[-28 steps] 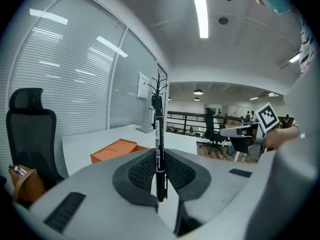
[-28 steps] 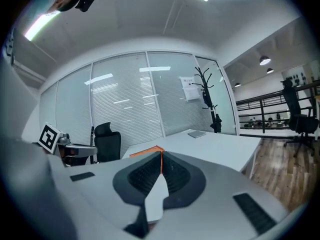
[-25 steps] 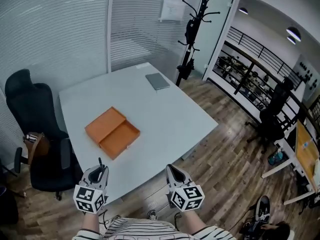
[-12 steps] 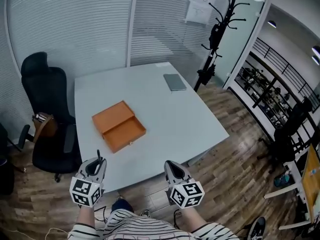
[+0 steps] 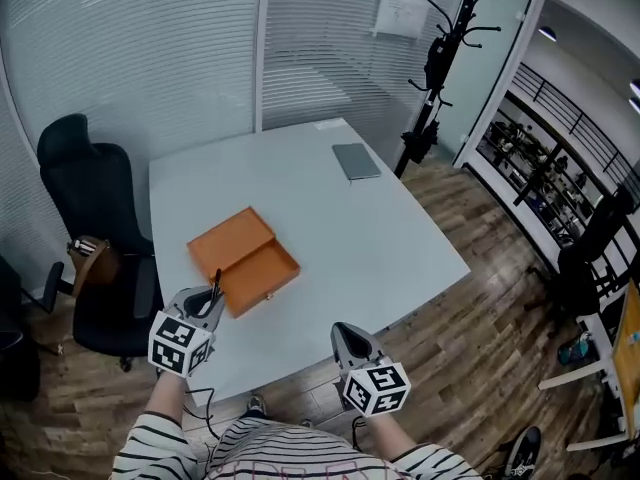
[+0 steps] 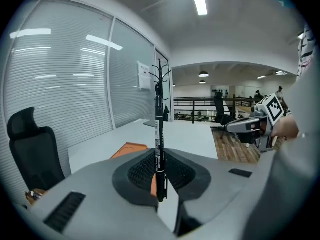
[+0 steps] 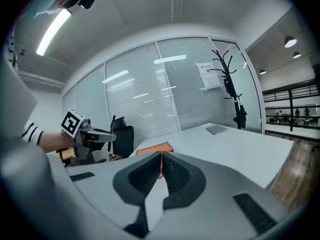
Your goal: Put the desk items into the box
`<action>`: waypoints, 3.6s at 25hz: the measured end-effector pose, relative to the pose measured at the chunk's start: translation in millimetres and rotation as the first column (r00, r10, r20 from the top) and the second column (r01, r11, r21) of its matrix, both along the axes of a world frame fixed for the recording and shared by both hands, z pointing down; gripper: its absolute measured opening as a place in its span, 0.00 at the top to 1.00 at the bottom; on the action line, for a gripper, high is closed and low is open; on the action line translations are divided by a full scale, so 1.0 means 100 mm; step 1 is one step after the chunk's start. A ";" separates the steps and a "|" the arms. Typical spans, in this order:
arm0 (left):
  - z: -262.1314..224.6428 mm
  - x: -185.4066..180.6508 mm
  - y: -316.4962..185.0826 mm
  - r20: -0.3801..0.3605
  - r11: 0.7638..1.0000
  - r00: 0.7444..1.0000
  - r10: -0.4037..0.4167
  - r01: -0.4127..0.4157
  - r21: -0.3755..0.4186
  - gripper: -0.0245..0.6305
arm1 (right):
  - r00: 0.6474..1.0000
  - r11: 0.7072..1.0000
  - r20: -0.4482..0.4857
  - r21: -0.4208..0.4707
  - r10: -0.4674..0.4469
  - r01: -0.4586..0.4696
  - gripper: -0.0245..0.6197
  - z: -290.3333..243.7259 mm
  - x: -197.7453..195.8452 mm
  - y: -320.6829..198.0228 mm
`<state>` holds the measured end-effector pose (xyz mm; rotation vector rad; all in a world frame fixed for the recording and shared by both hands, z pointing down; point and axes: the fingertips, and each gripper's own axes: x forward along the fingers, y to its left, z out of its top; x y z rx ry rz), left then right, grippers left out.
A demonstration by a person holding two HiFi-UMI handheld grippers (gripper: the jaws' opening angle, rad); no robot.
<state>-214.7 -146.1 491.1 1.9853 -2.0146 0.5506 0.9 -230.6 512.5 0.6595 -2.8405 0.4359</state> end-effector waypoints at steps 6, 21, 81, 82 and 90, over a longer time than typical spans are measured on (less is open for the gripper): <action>0.16 -0.22 -0.53 0.030 0.987 0.992 0.126 -0.122 -0.104 0.88 | 0.998 0.997 -0.002 -0.025 0.068 -0.068 0.92 0.06 -0.12 -0.10; 1.03 -0.33 -1.47 0.047 0.864 0.929 0.368 -0.323 -0.386 0.88 | 0.959 0.958 -0.053 -0.064 0.278 -0.281 0.92 0.25 0.08 -0.20; 2.49 -0.35 -1.72 -0.025 0.697 0.954 0.299 -0.236 -0.677 0.83 | 0.884 0.882 -0.127 -0.087 0.450 -0.462 0.92 0.41 0.53 -0.19; 2.48 -0.35 -1.73 -0.024 0.702 0.954 0.300 -0.238 -0.671 0.83 | 0.884 0.883 -0.127 -0.087 0.450 -0.461 0.92 0.40 0.53 -0.19; 2.24 -0.31 -1.77 -0.009 0.760 0.957 0.289 -0.235 -0.607 0.82 | 0.897 0.896 -0.113 -0.082 0.427 -0.437 0.92 0.36 0.51 -0.19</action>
